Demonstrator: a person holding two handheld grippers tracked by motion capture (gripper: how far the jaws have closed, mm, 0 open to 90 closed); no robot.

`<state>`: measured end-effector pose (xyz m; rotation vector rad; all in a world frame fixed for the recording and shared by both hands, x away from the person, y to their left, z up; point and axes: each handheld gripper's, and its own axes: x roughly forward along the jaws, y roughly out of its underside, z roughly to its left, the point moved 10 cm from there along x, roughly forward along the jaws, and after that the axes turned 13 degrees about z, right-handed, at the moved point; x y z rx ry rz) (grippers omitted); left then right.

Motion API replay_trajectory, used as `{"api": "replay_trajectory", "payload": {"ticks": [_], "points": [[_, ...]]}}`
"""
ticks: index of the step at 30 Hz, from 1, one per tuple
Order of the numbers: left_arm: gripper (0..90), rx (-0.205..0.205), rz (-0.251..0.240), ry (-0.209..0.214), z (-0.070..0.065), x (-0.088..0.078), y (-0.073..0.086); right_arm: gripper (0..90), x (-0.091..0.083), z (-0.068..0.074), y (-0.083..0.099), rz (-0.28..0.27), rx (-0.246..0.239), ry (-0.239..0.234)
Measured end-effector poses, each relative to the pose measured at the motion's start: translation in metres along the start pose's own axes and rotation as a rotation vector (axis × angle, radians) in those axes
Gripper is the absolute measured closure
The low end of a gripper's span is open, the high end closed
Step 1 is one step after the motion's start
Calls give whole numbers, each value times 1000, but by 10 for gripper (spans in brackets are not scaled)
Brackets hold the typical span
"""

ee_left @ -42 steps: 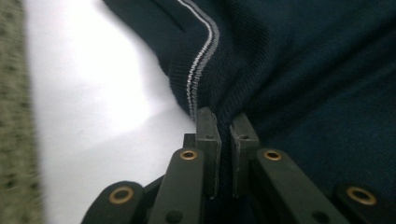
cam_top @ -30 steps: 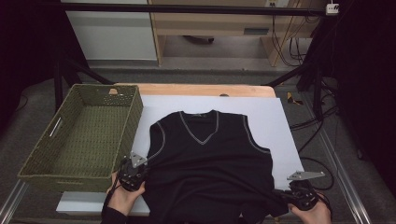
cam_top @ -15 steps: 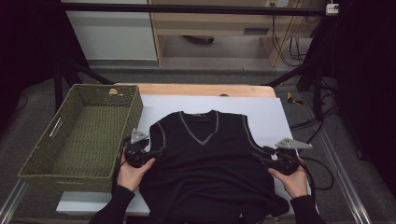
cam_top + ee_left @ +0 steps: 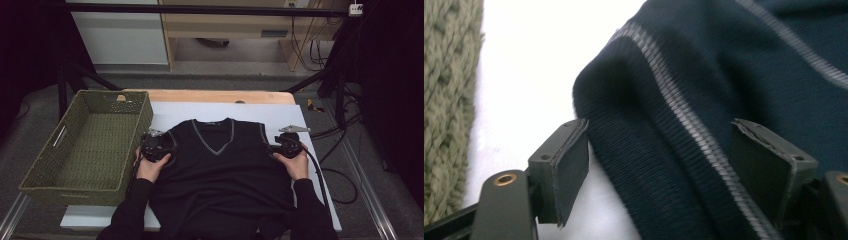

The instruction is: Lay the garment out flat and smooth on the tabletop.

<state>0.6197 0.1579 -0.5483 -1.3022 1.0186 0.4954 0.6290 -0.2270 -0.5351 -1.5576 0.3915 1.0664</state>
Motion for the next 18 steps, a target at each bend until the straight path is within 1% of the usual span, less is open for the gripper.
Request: {"api": "replay_trajectory", "payload": {"ticks": [2,5,7,8,10,11,12,13,14,15,17,18], "points": [[234,-4,-13,0,0,2,-1,399,9,-2,3,25,3,4],[248,3,-17,4,-2,2,-2,408,17,4,2,32,4,-16],[288,13,-21,6,-4,2,-2,422,19,10,1,51,-40,2],[315,16,-21,10,-5,1,-2,452,20,13,0,58,-48,12],[409,31,-22,22,-10,1,-2,513,21,17,-2,63,-39,16],[451,39,-24,18,-12,1,-2,554,20,19,-1,75,-45,16],[500,48,-26,18,-14,1,-2,591,20,20,-2,74,-40,15],[557,48,-28,27,-16,1,-3,633,20,20,-2,81,-36,14],[601,46,-29,28,-16,1,-3,692,20,21,-3,87,-38,6],[640,48,-27,34,-17,1,-3,729,20,23,-3,94,-35,-12],[710,51,-21,45,-17,1,-3,764,20,25,-3,102,-41,-19],[743,49,-21,60,-17,0,-3,771,20,25,-4,105,-44,-20]]}}
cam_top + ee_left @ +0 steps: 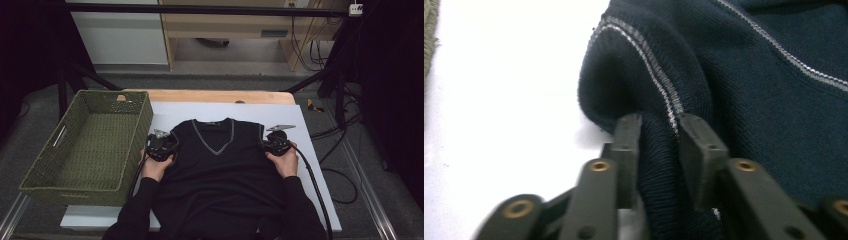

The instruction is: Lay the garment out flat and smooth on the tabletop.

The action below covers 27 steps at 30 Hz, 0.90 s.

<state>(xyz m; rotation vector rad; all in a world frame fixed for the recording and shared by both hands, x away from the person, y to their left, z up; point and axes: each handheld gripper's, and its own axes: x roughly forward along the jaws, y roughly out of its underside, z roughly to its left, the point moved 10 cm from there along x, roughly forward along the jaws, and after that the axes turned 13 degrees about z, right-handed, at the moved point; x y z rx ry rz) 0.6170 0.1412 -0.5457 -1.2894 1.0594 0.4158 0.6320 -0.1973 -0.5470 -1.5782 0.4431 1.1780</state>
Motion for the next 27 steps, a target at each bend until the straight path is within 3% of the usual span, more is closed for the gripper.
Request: {"api": "replay_trajectory", "payload": {"ticks": [3,6,10,15,22,24,27], "points": [[791,-4,1,26,2,-2,0,784,-1,-1,0,-3,5,-8],[823,1,-10,21,5,-7,-3,788,-9,-4,-1,-24,3,-9],[834,-4,-75,20,10,-28,-14,791,-34,-3,-8,-80,-11,-20],[841,31,-147,1,7,-61,-36,795,-69,-1,-14,-138,-30,-21],[844,57,-193,-56,11,-87,-79,798,-96,1,-36,-208,-51,2],[845,55,-208,-56,16,-93,-95,798,-103,-2,-52,-243,-48,22],[845,46,-278,-61,25,-106,-132,797,-119,-12,-84,-338,-35,74]]}}
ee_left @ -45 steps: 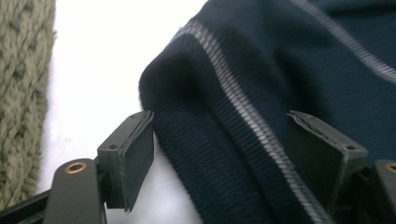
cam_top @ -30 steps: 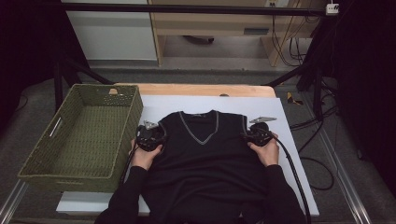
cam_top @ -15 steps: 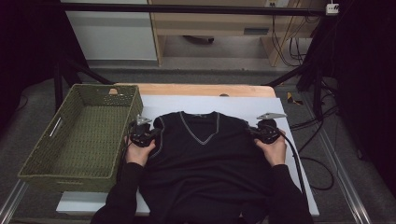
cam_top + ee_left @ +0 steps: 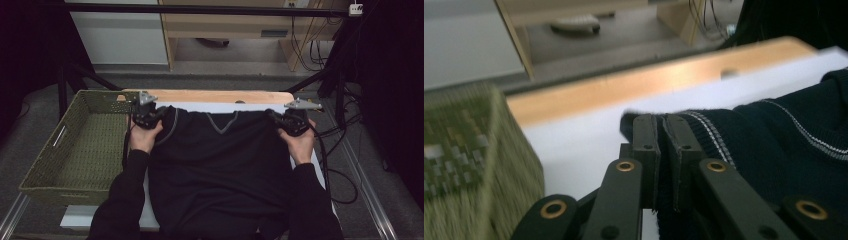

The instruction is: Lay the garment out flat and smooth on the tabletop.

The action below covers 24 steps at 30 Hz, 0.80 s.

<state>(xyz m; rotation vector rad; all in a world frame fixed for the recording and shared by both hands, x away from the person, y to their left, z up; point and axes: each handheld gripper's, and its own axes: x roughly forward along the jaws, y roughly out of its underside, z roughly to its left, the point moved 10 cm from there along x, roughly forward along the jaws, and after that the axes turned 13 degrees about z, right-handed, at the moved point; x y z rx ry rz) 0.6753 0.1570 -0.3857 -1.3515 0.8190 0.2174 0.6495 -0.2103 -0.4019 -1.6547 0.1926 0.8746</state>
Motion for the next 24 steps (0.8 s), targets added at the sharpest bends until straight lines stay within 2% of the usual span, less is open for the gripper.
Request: {"api": "replay_trajectory", "payload": {"ticks": [2,3,4,5,6,7,8,9,10,11,15,17,18,19,21,24], "points": [[843,7,-51,-30,11,5,-27,792,-5,-10,-27,-79,8,54],[838,-6,-53,-37,15,11,-33,787,-6,-15,-36,-110,25,78],[819,-44,-47,-11,15,18,-35,771,-6,-19,-42,-125,46,96],[700,-57,-50,-11,16,20,-35,720,-2,-21,-41,-100,75,107],[615,-84,-55,-6,14,21,-33,687,1,-22,-39,-79,76,116],[535,-107,-56,29,9,21,-29,623,4,-24,-33,-40,71,144],[504,-124,-56,67,3,19,-24,586,7,-23,-27,-11,65,152],[457,-124,-67,86,-2,16,-19,580,7,-21,-21,2,60,138],[395,-114,-65,91,-7,13,-13,535,5,-19,-16,1,59,128],[353,-111,-45,107,-13,7,-3,502,2,-17,-11,1,65,118],[242,-59,-24,129,-29,-12,29,434,-15,1,13,0,46,38],[170,-65,-7,174,-39,-22,49,389,-24,14,27,4,28,-15],[151,-54,6,185,-44,-26,60,364,-29,21,35,0,21,-35],[144,-60,19,192,-48,-29,71,346,-33,27,43,3,9,-59],[117,-54,35,230,-61,-34,92,298,-41,40,62,12,8,-105],[112,-24,65,241,-73,-40,123,268,-49,50,81,10,21,-147]]}}
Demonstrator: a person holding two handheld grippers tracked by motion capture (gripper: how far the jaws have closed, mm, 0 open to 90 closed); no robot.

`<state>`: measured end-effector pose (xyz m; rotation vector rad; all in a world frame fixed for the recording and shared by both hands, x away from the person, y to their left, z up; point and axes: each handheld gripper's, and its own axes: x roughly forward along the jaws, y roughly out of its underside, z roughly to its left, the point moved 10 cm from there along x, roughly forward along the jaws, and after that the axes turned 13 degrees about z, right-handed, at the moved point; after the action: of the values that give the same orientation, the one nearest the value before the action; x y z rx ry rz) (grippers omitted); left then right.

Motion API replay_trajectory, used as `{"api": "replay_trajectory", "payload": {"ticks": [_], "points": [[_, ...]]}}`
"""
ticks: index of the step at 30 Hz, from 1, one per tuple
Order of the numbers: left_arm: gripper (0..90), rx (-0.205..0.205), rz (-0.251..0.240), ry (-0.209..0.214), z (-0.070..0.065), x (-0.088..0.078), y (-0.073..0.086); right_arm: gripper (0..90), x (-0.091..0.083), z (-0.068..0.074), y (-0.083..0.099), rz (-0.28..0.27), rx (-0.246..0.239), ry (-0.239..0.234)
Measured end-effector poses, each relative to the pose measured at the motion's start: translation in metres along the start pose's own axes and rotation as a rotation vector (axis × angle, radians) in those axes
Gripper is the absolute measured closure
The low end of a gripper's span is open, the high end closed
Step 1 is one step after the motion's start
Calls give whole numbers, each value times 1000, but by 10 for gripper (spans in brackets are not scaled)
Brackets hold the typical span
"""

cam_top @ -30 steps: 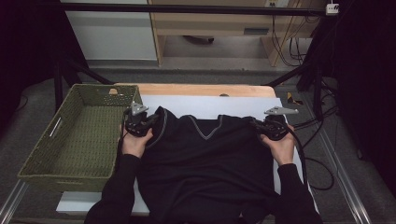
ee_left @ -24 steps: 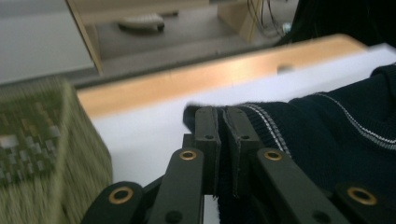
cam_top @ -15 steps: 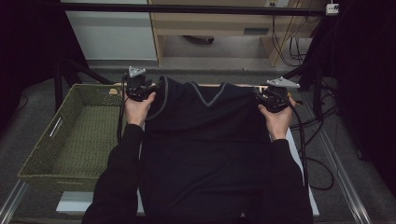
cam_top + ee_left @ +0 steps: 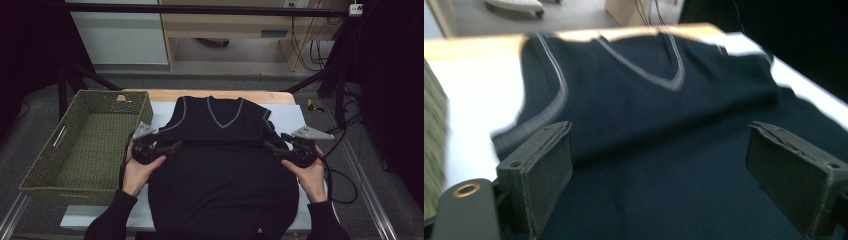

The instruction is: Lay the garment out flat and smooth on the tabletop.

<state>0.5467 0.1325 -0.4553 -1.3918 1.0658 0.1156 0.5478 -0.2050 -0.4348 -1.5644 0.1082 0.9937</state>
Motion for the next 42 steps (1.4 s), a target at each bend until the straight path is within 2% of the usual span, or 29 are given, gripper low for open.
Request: {"api": "replay_trajectory", "payload": {"ticks": [2,5,7,9,10,12,14,18,21,23,24,25,26,28,31,34,37,39,42], "points": [[111,8,33,-8,-4,0,20,247,-3,3,13,14,19,-16],[113,-19,65,13,-9,-2,50,240,-5,6,31,45,35,-17],[115,-27,89,11,-10,-4,63,240,-4,8,44,76,46,-27],[116,-21,103,-16,-8,-8,77,239,-2,7,58,103,51,-20],[119,-26,131,-10,-10,-9,84,238,-2,7,63,113,51,-21],[118,-15,131,-7,-13,-13,89,227,-1,5,74,131,69,-20],[119,1,138,-23,-16,-16,96,221,-1,2,85,143,92,-20],[124,23,199,-96,-10,-14,115,209,1,-2,110,197,98,13],[158,4,212,-94,-7,-14,125,221,0,-7,124,225,110,35],[194,11,229,-117,-7,-13,131,245,-2,-13,130,238,122,62],[218,15,245,-135,-6,-12,135,261,-3,-17,133,240,124,78],[242,16,245,-144,-5,-12,137,282,-4,-19,135,240,141,82],[272,17,239,-158,-2,-13,137,298,-4,-20,136,245,138,85],[350,-1,234,-158,-1,-15,137,353,-4,-24,140,257,150,113],[402,6,236,-183,0,-17,140,409,-3,-27,145,284,146,130],[445,20,244,-188,-4,-17,143,464,-3,-27,146,296,141,138],[529,36,252,-203,-6,-17,145,571,-4,-26,147,307,128,145],[573,37,253,-208,-6,-17,145,678,-5,-25,147,321,114,155],[749,40,258,-208,-6,-18,145,824,-6,-21,148,332,117,126]]}}
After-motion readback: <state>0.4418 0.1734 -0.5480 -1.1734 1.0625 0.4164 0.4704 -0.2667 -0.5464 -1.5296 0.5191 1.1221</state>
